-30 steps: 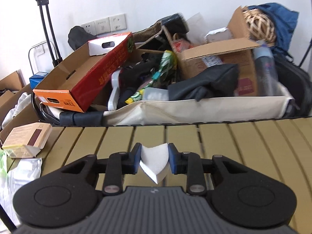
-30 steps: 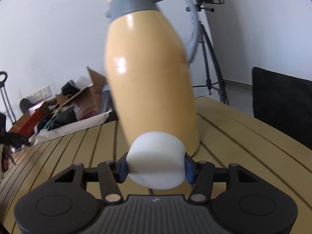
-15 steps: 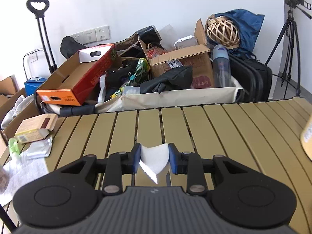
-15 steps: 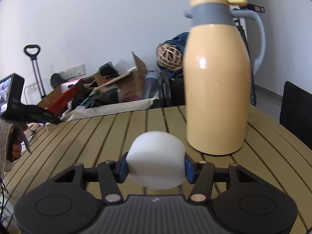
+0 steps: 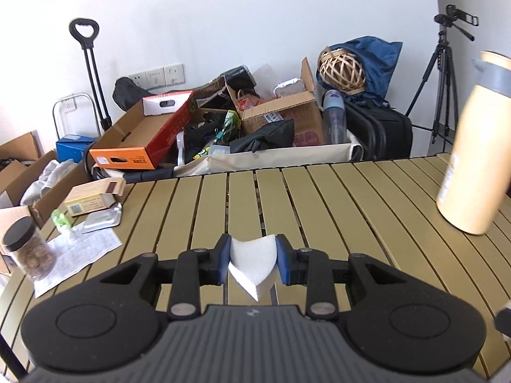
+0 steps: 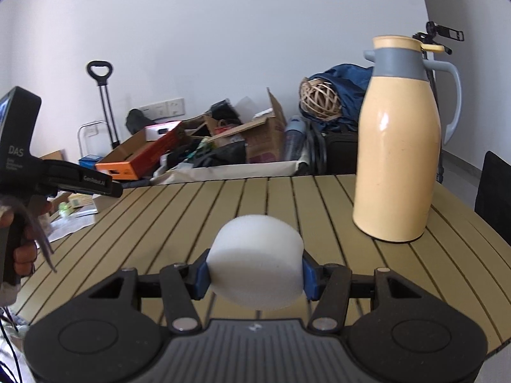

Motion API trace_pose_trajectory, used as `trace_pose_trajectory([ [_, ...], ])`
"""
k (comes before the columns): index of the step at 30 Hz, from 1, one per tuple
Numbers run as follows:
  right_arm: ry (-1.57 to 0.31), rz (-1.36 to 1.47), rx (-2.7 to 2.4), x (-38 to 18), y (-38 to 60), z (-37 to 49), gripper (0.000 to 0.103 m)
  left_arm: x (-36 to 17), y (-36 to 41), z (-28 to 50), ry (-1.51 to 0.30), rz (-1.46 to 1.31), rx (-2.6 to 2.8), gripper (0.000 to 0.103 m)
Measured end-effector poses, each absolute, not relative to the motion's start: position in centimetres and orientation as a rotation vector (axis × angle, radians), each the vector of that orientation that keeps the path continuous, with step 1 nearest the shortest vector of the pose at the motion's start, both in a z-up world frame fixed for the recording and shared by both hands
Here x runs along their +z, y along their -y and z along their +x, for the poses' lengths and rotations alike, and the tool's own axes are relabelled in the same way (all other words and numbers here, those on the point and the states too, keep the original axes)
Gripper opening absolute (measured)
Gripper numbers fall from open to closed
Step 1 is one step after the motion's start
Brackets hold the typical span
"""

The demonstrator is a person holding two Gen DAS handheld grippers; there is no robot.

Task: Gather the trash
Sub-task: 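Carry the foam cylinder and paper scrap down under the table toward the black bin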

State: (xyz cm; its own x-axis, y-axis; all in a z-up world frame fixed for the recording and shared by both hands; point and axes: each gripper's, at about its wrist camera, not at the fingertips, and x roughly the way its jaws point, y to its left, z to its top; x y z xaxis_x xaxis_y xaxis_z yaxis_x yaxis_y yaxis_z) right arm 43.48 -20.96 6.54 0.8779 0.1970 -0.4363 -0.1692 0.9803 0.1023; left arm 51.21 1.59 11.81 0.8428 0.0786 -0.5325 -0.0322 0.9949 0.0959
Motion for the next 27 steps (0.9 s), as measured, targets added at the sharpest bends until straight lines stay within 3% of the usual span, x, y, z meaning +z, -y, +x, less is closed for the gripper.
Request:
trace_pose_trajectory([
  [15,-0.450,0.028,0.258,8.3,16.8,34.0,0.054,13.4,-2.4,36.0,-0.478,0.074,0.066,0.030],
  [27,-0.477,0.014,0.308,6.7,15.3,28.9,0.054,11.3,-2.5,26.8,-0.430,0.091,0.088,0.030],
])
